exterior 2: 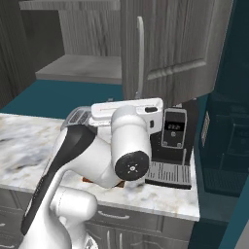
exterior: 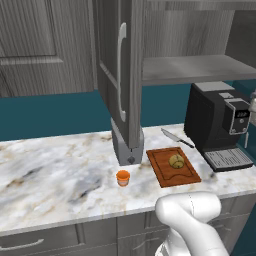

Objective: Pick the bread, place it on the cutting board, pick the jam, place it on the counter, and close the cabinet.

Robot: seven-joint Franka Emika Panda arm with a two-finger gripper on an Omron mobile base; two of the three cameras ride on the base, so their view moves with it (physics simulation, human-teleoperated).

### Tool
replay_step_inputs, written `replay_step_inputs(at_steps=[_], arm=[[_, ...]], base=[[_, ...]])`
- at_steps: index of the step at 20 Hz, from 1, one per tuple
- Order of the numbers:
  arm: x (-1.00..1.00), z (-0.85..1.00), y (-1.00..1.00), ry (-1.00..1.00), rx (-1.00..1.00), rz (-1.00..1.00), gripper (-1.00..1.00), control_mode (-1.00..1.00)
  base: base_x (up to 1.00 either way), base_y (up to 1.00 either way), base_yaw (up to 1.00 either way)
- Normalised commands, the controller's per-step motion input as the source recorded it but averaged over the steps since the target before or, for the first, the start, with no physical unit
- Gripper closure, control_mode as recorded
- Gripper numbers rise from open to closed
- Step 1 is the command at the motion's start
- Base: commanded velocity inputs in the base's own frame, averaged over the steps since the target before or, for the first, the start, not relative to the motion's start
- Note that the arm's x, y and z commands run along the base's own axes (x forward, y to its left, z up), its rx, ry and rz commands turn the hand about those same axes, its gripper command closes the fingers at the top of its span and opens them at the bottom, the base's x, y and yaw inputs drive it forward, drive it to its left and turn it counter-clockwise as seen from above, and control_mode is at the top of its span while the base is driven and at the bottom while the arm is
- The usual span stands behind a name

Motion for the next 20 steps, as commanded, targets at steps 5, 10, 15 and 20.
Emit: replay_step_inputs(at_steps=[5, 10, 15, 20], arm=[[0.35, -0.03, 0.11, 0.0, 0.0, 0.12, -1.0, -1.0], [0.49, -0.05, 0.05, 0.0, 0.0, 0.15, -1.0, -1.0], [0.53, -0.07, 0.12, 0.0, 0.0, 0.13, -1.0, -1.0], [0.55, -0.09, 0.18, 0.0, 0.0, 0.09, -1.0, -1.0]], base=[[0.0, 0.0, 0.0], [0.0, 0.0, 0.0], [0.0, 0.0, 0.0], [0.0, 0.0, 0.0]])
